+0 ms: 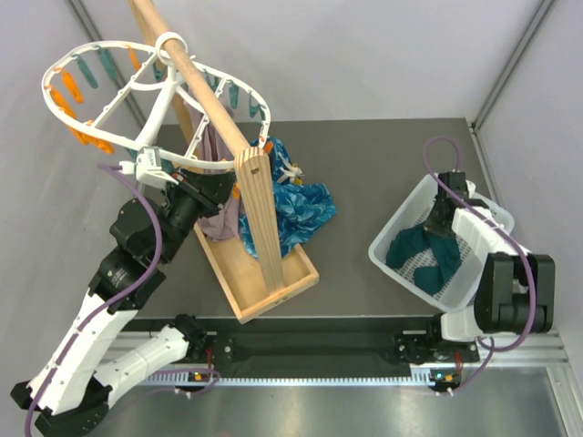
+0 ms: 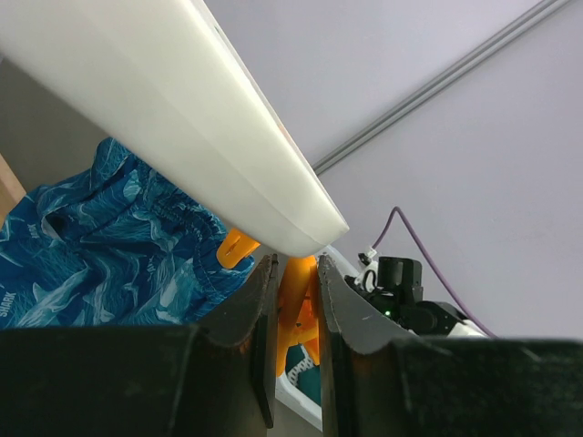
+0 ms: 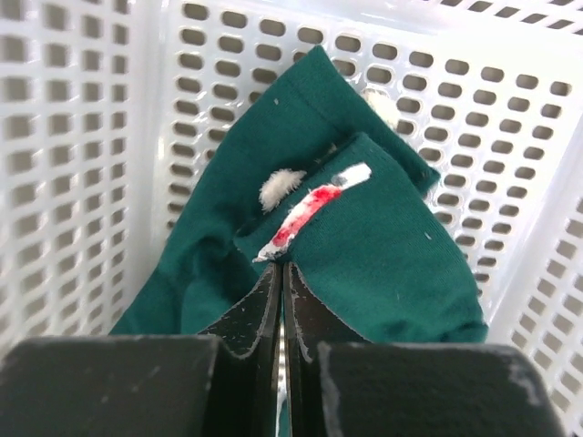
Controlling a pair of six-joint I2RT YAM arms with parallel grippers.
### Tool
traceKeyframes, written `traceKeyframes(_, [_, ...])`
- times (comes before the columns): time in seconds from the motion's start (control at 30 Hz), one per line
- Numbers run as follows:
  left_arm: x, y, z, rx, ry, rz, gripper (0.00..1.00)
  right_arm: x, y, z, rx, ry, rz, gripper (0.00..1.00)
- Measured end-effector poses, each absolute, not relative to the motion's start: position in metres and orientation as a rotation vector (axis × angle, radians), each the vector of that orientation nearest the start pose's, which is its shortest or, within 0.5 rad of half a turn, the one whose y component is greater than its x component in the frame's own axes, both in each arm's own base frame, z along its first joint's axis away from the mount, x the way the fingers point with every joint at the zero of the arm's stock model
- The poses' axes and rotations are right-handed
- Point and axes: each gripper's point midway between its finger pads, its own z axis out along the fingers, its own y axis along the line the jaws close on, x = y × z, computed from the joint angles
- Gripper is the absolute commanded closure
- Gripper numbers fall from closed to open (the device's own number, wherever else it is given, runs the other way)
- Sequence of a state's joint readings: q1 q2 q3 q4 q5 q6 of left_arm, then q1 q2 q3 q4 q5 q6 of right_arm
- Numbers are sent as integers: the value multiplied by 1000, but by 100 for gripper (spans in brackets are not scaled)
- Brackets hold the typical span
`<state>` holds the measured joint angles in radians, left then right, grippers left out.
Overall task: Clip the socks to the hanger
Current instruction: Adjust the sock in the bin.
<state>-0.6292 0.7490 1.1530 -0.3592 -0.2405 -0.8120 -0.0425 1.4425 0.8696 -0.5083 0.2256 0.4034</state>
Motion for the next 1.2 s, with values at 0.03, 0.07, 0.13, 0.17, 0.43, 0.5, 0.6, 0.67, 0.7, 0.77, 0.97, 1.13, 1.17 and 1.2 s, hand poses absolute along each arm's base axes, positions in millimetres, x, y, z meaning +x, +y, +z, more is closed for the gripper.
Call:
traceKeyframes(0.03, [235, -155, 427, -346, 1569, -956, 100, 306, -36, 60, 647, 2528, -166, 100])
traceKeyframes(0.07, [235, -155, 427, -346, 1569, -956, 100, 305, -35, 66, 641, 2515, -158, 100])
traceKeyframes(0.13, [234, -155, 427, -346, 1569, -956, 100, 305, -35, 85, 627, 2471, -144, 100])
traceKeyframes(0.17, [234, -155, 427, -346, 1569, -956, 100, 307, -35, 95, 619, 2444, -137, 100])
traceKeyframes(0.43, [234, -155, 427, -346, 1569, -956, 100, 314, -23, 136, 538, 2355, -25, 100])
traceKeyframes(0.5, [234, -155, 427, -346, 1569, -956, 100, 314, -18, 135, 507, 2368, 10, 100])
traceKeyframes(0.6, [234, -155, 427, -346, 1569, -956, 100, 315, -12, 132, 483, 2387, 48, 88])
traceKeyframes(0.67, [234, -155, 427, -346, 1569, -956, 100, 315, -8, 127, 473, 2409, 69, 75])
traceKeyframes(0.7, [234, -155, 427, -346, 1569, -956, 100, 315, -7, 124, 468, 2420, 74, 65])
traceKeyframes(0.77, [234, -155, 428, -346, 1569, -957, 100, 315, -6, 118, 462, 2444, 81, 63])
traceKeyframes(0.97, [233, -154, 429, -346, 1565, -959, 100, 312, -4, 100, 466, 2513, 83, 58])
traceKeyframes(1.13, [233, -154, 428, -346, 1566, -959, 100, 311, -8, 98, 482, 2517, 54, 58])
traceKeyframes(1.17, [233, -154, 428, -346, 1566, -959, 100, 311, -8, 96, 485, 2521, 50, 58])
traceKeyframes(1.2, [233, -155, 428, -345, 1566, -961, 100, 310, -8, 94, 488, 2528, 48, 58])
